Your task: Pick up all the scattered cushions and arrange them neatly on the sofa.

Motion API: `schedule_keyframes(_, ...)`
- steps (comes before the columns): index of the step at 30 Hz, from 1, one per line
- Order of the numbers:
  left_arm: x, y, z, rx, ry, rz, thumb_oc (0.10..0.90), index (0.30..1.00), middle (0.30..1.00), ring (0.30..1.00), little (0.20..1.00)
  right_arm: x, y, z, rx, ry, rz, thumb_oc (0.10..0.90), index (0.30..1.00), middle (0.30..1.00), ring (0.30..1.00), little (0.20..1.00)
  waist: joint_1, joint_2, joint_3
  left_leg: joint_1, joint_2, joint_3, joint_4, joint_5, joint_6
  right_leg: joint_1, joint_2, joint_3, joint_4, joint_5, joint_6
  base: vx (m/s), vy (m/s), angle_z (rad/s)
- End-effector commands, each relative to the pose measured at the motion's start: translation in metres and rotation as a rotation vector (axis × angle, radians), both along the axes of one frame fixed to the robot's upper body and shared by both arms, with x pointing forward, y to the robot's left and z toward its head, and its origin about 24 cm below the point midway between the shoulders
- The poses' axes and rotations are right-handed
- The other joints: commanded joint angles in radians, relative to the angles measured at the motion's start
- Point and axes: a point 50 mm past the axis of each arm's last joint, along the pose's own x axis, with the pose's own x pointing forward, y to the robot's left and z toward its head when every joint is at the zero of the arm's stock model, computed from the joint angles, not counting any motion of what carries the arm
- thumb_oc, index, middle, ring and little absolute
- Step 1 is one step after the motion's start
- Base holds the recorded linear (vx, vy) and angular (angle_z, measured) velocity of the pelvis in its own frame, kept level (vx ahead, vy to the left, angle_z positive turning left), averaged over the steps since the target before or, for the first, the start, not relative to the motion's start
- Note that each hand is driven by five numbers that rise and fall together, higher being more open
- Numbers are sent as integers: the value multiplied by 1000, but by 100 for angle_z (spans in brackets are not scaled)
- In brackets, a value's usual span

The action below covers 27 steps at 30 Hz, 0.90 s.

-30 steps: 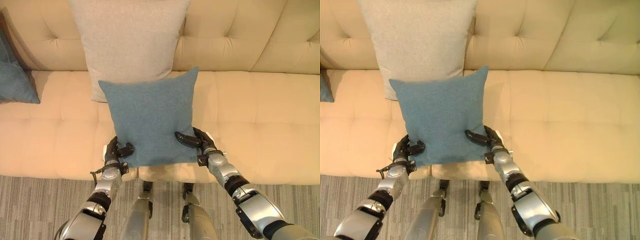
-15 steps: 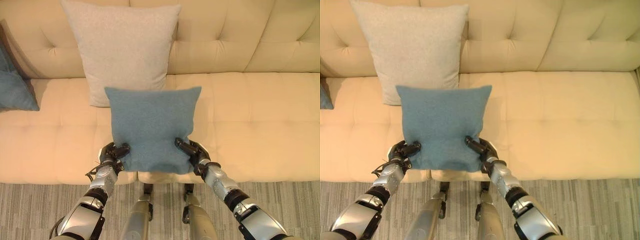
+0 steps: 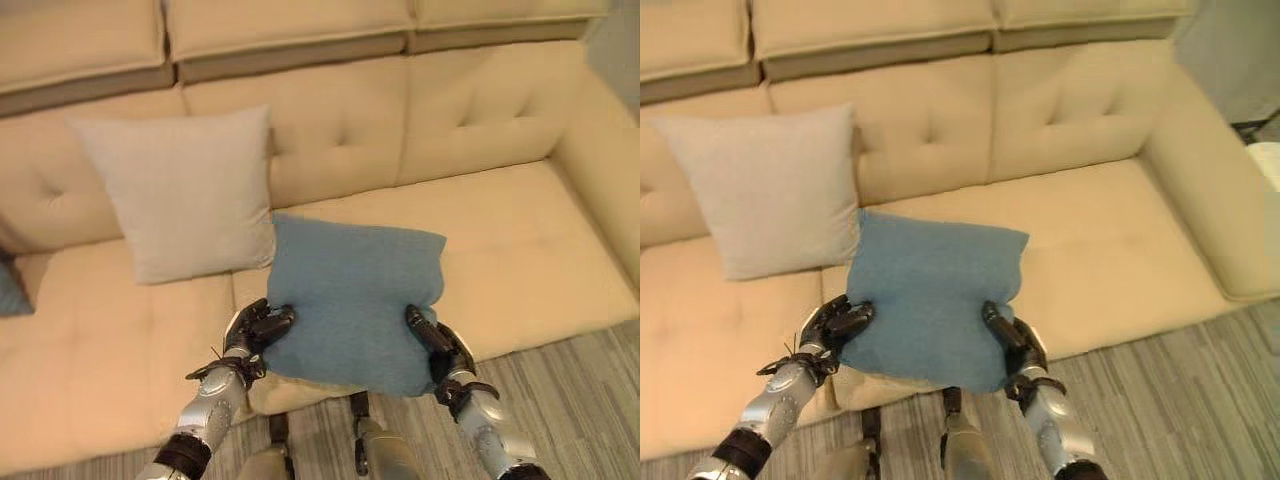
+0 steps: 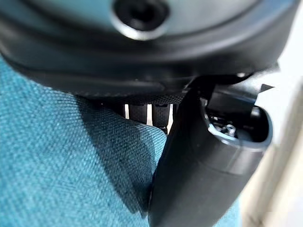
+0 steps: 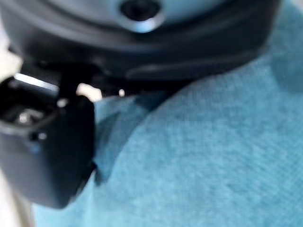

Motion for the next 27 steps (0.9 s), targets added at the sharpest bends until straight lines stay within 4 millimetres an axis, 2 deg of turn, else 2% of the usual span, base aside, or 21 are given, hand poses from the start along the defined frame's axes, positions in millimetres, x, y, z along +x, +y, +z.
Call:
schedule_keyframes(1, 10, -53, 51, -196, -300, -219, 400, 300, 300, 300, 300, 20, 32, 63, -32, -351, 155, 400, 300, 300, 300, 300, -1, 25, -157, -88, -13, -123, 172, -115, -14, -12, -13, 21, 111, -195, 35, -230, -12, -47)
schedule_keyframes(2, 7, -52, 52, -193, -305, -218, 400, 300, 300, 300, 300, 19, 34, 62, -44, -346, 173, 400, 300, 300, 300, 300, -6, 23, -169, -73, -35, -145, 193, -133, -10, -20, -12, 33, 108, -183, 35, -192, 28, -58)
schedule_keyframes(3, 4, -52, 50, -197, -305, -218, 400, 300, 300, 300, 300, 16, 37, 58, -76, -331, 200, 400, 300, 300, 300, 300, -7, 33, -178, -34, -58, -186, 211, -157, -8, -31, 0, 50, 110, -165, 43, -209, 39, -55)
schedule_keyframes(6, -6, -49, 43, -197, -287, -224, 400, 300, 300, 300, 300, 12, 40, 54, -141, -307, 257, 400, 300, 300, 300, 300, -18, 48, -204, 44, -119, -312, 236, -181, 15, -86, 28, 122, 111, -115, 64, -213, 82, -82)
schedule_keyframes(7, -6, -49, 42, -197, -287, -224, 400, 300, 300, 300, 300, 12, 40, 54, -141, -306, 258, 400, 300, 300, 300, 300, -17, 50, -203, 46, -117, -311, 237, -184, 15, -85, 31, 123, 112, -116, 63, -301, 157, -126)
schedule_keyframes(8, -9, -53, 40, -199, -276, -242, 400, 300, 300, 300, 300, 8, 39, 50, -149, -290, 263, 400, 300, 300, 300, 300, -33, 62, -206, 96, -127, -325, 199, -214, 27, -120, 49, 160, 120, -93, 78, -326, 169, -115)
schedule_keyframes(9, -12, -58, 37, -205, -261, -256, 400, 300, 300, 300, 300, 6, 39, 47, -157, -276, 260, 400, 300, 300, 300, 300, -48, 63, -207, 112, -137, -316, 162, -269, 46, -148, 47, 178, 123, -82, 92, -326, 169, -94)
schedule_keyframes(10, -12, -58, 37, -205, -261, -256, 400, 300, 300, 300, 300, 6, 39, 47, -158, -276, 260, 400, 300, 300, 300, 300, -45, 64, -207, 113, -135, -314, 161, -271, 46, -149, 49, 180, 124, -83, 92, -285, 134, -69)
schedule_keyframes(12, -16, -64, 27, -203, -214, -277, 400, 300, 300, 300, 300, -1, 34, 44, -154, -265, 225, 400, 300, 300, 300, 300, -63, 63, -196, 108, -160, -286, 121, -274, 64, -199, 26, 181, 106, -35, 134, -425, 189, -68)
schedule_keyframes(13, -18, -63, 24, -169, -206, -284, 400, 300, 300, 300, 300, -4, 34, 39, -144, -242, 224, 400, 300, 300, 300, 300, -69, 60, -182, 99, -178, -248, 95, -261, 76, -225, 7, 166, 80, -7, 160, -552, 144, -67)
schedule_keyframes(14, -19, -61, 21, -143, -193, -285, 400, 300, 300, 300, 300, -5, 32, 38, -173, -236, 202, 400, 300, 300, 300, 300, -68, 73, -159, 86, -171, -221, 87, -238, 83, -251, 0, 96, 95, -27, 160, -509, 71, -60)
schedule_keyframes(16, -22, -60, 19, -115, -182, -307, 400, 300, 300, 300, 300, -7, 32, 40, -178, -241, 194, 400, 300, 300, 300, 300, -67, 93, -127, 49, -155, -176, 80, -196, 84, -223, -37, -4, 162, -97, 133, -491, 36, -92)
schedule_keyframes(19, -27, -54, 15, -79, -167, -295, 400, 300, 300, 300, 300, -11, 27, 43, -215, -249, 162, 400, 300, 300, 300, 300, -52, 129, -124, 13, -125, -89, 66, -151, 98, -154, -76, -69, 316, -173, 83, -456, 23, -119)
schedule_keyframes(21, -27, -43, 21, -34, -193, -228, 400, 300, 300, 300, 300, -11, 28, 46, -244, -262, 165, 400, 300, 300, 300, 300, -15, 150, -143, -22, -93, -17, 68, -128, 99, -73, -140, -125, 354, -217, 66, -367, -50, -131)
schedule_keyframes(24, -30, -34, 18, -37, -173, -132, 400, 300, 300, 300, 300, -12, 24, 47, -285, -257, 143, 400, 300, 300, 300, 300, 34, 157, -180, -57, -50, 83, 83, -118, 88, 34, -232, -181, 311, -225, 86, -278, -194, -144)
schedule_keyframes(25, -31, -31, 18, -29, -173, -118, 400, 300, 300, 300, 300, -12, 24, 47, -283, -254, 140, 400, 300, 300, 300, 300, 46, 157, -186, -66, -38, 110, 90, -117, 84, 54, -258, -192, 292, -216, 93, -260, -297, -116)
schedule_keyframes(26, -34, -26, 16, -32, -159, -81, 400, 300, 300, 300, 300, -11, 24, 46, -283, -251, 134, 400, 300, 300, 300, 300, 66, 159, -192, -78, -11, 153, 98, -110, 74, 75, -301, -231, 276, -195, 106, -165, -201, -144)
schedule_keyframes(27, -34, -26, 16, -32, -159, -81, 400, 300, 300, 300, 300, -11, 24, 46, -283, -251, 134, 400, 300, 300, 300, 300, 68, 159, -192, -77, -11, 155, 99, -112, 74, 75, -300, -228, 276, -194, 107, -263, -390, -165)
